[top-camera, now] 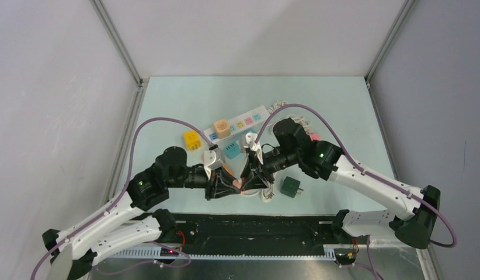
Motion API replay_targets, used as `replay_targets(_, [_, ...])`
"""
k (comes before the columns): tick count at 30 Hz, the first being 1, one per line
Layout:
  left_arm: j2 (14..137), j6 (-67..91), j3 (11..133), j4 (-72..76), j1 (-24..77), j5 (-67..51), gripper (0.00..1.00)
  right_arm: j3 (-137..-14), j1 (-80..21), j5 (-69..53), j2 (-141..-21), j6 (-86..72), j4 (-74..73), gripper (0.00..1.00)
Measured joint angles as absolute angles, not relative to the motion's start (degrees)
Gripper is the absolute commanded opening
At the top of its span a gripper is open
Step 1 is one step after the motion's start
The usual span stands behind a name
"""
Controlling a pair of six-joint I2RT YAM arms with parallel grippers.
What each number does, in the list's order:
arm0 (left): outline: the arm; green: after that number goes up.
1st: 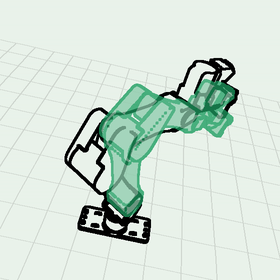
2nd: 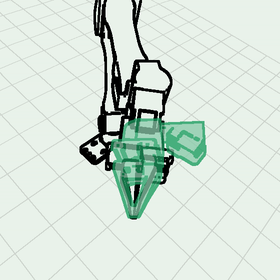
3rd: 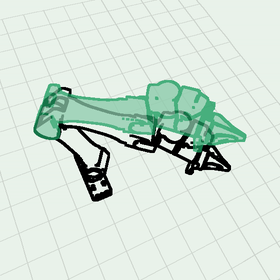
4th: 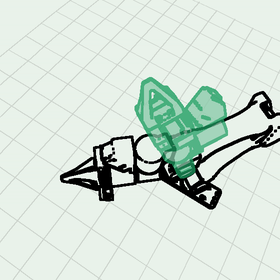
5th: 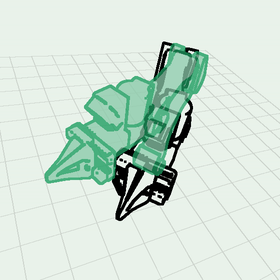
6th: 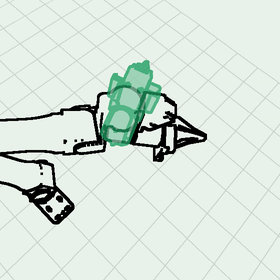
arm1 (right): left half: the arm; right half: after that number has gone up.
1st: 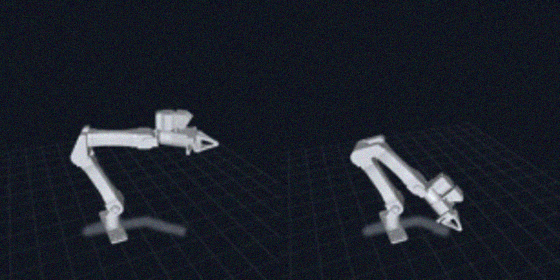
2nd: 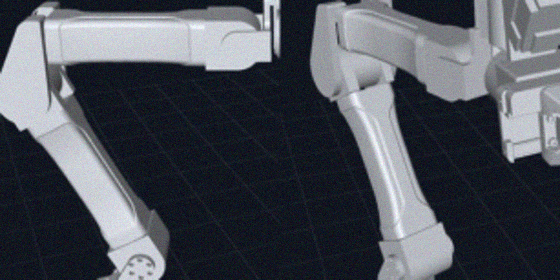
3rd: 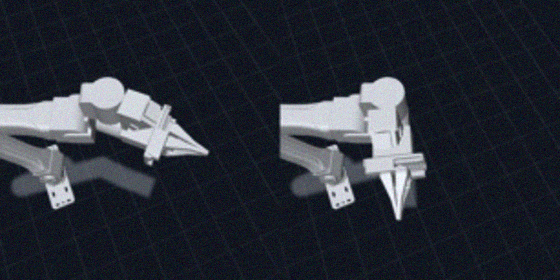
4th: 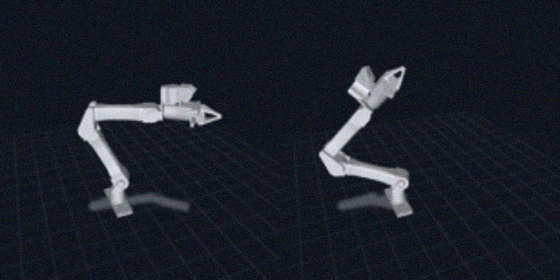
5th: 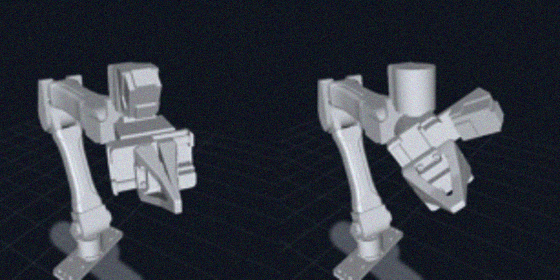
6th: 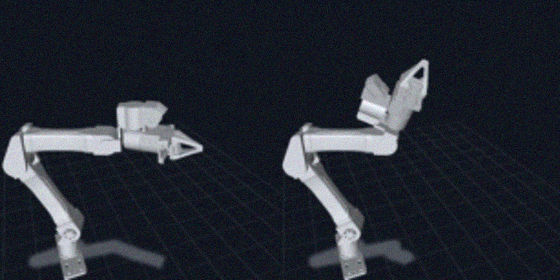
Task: Insert the plug
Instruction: Pick up the plug from the center of the board, then insert the plug into the socket.
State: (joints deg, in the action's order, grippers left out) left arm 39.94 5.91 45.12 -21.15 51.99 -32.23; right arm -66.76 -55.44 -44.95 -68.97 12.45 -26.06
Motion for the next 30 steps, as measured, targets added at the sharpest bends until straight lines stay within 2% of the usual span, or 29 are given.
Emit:
replay_targets(2, [39.55,5.96,45.12,-21.19,51.94,-32.71,0.0,-66.76,-55.44,-45.52,-68.97,12.58,-25.78,0.25])
replay_targets(3, [39.38,5.98,45.12,-21.19,51.94,-32.82,0.0,-66.76,-55.44,-45.71,-68.95,12.58,-25.65,0.13])
replay_targets(5, [39.2,5.96,45.12,-21.19,51.94,-33.12,0.03,-66.76,-55.44,-46.09,-68.95,12.58,-25.43,0.0])
replay_targets(6, [39.18,5.96,45.12,-21.19,51.94,-33.23,0.17,-66.76,-55.44,-46.17,-68.95,12.56,-25.39,0.0])
replay_targets(7, [39.16,5.96,45.12,-21.21,51.94,-33.26,0.24,-66.76,-55.44,-46.17,-68.95,12.51,-25.39,0.0])
replay_targets(8, [39.16,5.96,45.12,-21.21,51.94,-33.23,0.44,-66.76,-55.44,-46.15,-68.95,12.49,-25.39,0.0])
replay_targets(9, [39.16,5.96,45.12,-21.21,51.94,-33.23,0.56,-66.76,-55.44,-46.13,-68.95,12.43,-25.36,0.0])
replay_targets(10, [39.16,5.85,45.12,-21.12,51.94,-33.04,0.77,-66.76,-55.46,-46.26,-68.95,12.19,-25.34,0.0])
replay_targets(12, [39.11,5.48,45.12,-21.02,51.94,-33.04,0.96,-66.76,-55.61,-46.0,-68.95,11.75,-25.34,0.0])
replay_targets(15, [38.83,5.39,45.12,-19.14,51.96,-31.07,0.99,-66.59,-56.14,-45.3,-68.97,10.83,-25.32,0.0])
replay_targets(20, [37.45,7.22,45.12,-18.33,51.94,-18.94,1.0,-66.43,-55.72,-40.38,-68.97,8.62,-24.43,0.0])
replay_targets(25, [35.68,11.38,45.1,-19.25,51.99,-1.5,1.0,-64.49,-53.36,-31.86,-68.84,4.73,-18.94,0.0])
replay_targets(30, [30.65,16.38,44.05,-20.95,51.96,16.51,1.0,-58.26,-54.33,-17.98,-69.34,-2.5,-10.02,0.0])
